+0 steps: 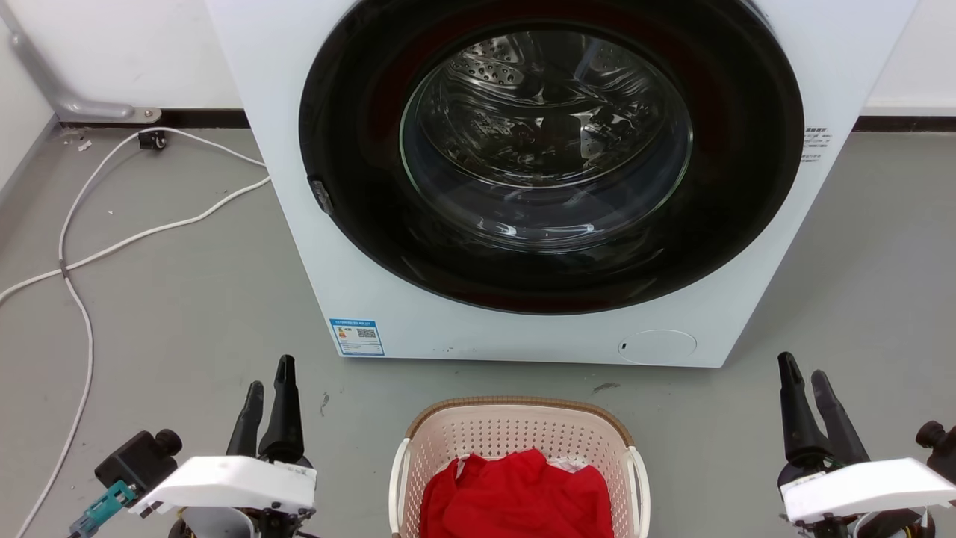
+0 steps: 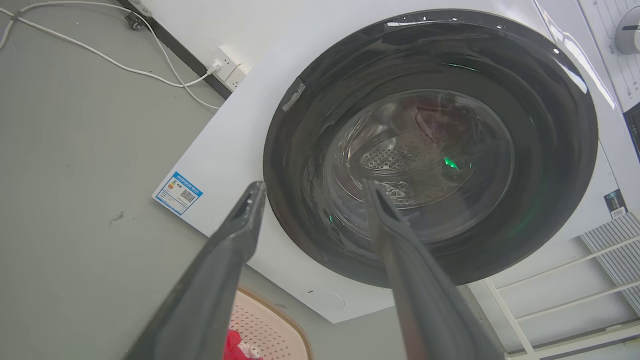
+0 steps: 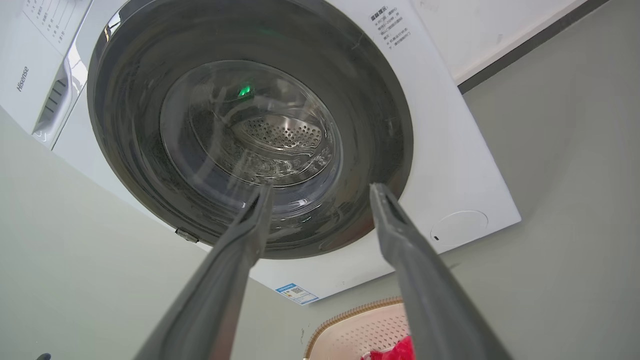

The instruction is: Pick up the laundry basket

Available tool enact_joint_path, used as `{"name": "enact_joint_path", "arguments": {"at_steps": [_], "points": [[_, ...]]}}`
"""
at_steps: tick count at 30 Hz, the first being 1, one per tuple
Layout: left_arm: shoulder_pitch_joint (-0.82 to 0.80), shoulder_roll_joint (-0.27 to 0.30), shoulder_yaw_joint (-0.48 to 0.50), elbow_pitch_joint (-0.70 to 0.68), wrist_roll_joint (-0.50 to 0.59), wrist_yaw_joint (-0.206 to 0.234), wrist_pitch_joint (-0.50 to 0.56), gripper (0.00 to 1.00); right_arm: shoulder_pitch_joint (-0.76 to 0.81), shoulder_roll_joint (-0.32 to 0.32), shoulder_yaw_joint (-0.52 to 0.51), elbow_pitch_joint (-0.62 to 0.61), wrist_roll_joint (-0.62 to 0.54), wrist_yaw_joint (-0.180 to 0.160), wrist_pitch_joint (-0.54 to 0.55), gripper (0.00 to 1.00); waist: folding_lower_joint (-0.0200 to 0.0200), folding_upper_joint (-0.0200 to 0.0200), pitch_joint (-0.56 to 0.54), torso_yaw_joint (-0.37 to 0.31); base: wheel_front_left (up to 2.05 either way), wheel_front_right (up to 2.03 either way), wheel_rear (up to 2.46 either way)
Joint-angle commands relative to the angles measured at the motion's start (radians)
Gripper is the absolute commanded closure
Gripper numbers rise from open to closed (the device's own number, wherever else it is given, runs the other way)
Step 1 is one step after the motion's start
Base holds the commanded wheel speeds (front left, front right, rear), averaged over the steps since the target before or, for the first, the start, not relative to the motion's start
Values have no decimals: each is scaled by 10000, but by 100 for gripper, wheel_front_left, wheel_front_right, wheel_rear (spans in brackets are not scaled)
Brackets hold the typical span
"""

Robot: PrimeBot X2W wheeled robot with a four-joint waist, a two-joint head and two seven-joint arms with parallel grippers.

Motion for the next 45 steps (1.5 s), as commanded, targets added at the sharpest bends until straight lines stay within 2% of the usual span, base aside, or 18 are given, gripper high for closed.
{"name": "enact_joint_path", "arguments": {"at_steps": [1, 19, 45], "points": [[35, 23, -39, -183, 306, 51, -96, 0, -49, -24, 15, -205, -363, 3, -109, 0, 0, 0, -3, 2, 0, 0, 0], [316, 27, -175, -489, 2392, 249, -623, 0, 228, -23, 147, -688, -2708, 3, -634, 0, 0, 0, 11, -17, 0, 0, 0], [688, 30, -408, -731, 4877, 462, -1252, 0, 643, -20, 305, -1064, -5278, 1, -1261, 0, 0, 0, 25, -43, 0, 0, 0]]}}
